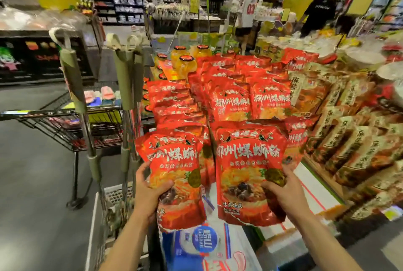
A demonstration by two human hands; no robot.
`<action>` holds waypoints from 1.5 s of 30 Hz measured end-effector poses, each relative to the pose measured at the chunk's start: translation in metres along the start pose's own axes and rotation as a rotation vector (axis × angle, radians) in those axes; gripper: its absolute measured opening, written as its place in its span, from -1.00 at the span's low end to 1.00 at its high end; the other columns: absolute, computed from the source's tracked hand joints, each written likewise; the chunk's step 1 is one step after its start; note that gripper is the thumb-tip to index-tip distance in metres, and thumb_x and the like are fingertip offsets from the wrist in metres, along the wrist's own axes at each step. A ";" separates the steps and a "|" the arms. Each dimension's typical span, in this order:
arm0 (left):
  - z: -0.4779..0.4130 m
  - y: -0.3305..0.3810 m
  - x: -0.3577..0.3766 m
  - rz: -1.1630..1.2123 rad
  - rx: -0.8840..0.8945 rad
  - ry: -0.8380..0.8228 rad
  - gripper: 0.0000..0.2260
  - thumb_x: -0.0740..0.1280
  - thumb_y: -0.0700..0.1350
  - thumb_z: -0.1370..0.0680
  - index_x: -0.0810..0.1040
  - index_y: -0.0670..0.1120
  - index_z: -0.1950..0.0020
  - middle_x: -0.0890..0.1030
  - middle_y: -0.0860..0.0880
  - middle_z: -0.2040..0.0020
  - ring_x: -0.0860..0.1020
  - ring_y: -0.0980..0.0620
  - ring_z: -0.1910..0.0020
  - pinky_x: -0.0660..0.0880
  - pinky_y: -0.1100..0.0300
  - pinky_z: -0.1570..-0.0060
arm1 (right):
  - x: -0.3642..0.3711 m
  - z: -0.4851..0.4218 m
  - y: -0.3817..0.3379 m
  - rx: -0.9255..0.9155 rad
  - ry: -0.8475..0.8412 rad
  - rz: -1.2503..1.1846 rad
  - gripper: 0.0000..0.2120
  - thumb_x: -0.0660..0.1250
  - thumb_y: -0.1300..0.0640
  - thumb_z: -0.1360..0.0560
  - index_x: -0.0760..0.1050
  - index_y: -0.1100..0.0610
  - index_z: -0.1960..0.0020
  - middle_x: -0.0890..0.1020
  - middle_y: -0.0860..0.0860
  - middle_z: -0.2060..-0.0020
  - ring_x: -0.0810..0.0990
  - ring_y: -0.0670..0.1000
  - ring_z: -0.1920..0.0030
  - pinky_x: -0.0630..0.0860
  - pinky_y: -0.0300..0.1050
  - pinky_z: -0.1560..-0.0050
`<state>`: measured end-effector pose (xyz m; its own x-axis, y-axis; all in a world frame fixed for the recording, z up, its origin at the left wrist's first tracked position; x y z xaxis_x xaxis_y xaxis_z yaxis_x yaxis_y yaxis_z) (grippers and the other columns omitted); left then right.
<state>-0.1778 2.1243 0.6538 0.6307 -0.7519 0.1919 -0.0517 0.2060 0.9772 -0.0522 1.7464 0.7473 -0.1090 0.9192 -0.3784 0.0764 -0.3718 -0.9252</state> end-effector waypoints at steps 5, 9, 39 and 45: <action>-0.059 -0.038 0.043 -0.008 -0.021 0.003 -0.28 0.58 -0.40 -0.30 0.41 0.14 -0.27 0.60 -0.10 -0.18 0.68 0.07 -0.01 0.64 0.12 0.02 | 0.009 -0.029 0.021 0.060 -0.001 -0.046 -0.57 0.48 0.37 -0.41 0.53 -0.04 -0.14 0.72 -0.10 0.07 0.69 -0.05 0.06 0.58 -0.06 0.06; -0.092 -0.060 0.056 -0.313 0.065 0.034 -0.10 0.64 0.09 -0.24 0.29 0.13 -0.50 0.47 -0.09 -0.40 0.49 -0.10 -0.34 0.46 -0.11 -0.33 | 0.009 -0.039 0.043 0.114 0.016 -0.096 -0.57 0.46 0.42 -0.41 0.55 -0.02 -0.12 0.72 -0.07 0.11 0.70 -0.01 0.11 0.57 -0.01 0.11; -0.048 -0.097 0.098 -1.279 0.532 -0.180 -0.15 0.38 0.33 -0.45 0.10 0.11 -0.63 0.02 -0.08 -0.65 -0.07 -0.13 -0.63 -0.07 -0.16 -0.54 | 0.096 -0.047 0.094 0.225 -0.369 -0.309 -0.43 0.51 0.23 -0.18 0.53 0.06 -0.19 0.74 0.01 0.05 0.72 0.05 0.06 0.63 -0.12 0.17; -0.014 -0.064 0.026 -0.539 0.324 0.065 -0.56 0.23 0.14 -0.54 0.35 0.39 -0.43 0.51 0.23 -0.37 0.46 0.18 -0.37 0.42 0.05 -0.37 | 0.163 -0.060 0.107 0.245 -0.458 -0.296 -0.41 0.55 0.22 -0.22 0.53 -0.01 -0.21 0.73 0.00 0.01 0.70 0.07 -0.02 0.63 -0.05 0.07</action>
<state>-0.1473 2.0999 0.5947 0.6792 -0.6553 -0.3306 0.0606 -0.3988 0.9151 -0.0027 1.8644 0.5881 -0.5112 0.8590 -0.0276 -0.2472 -0.1777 -0.9525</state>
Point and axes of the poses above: each hand's wrist, its own z-axis away from the middle knuckle, its own x-axis out of the palm, y = z × x, the point moved 10 cm from there along -z, towards the middle knuckle
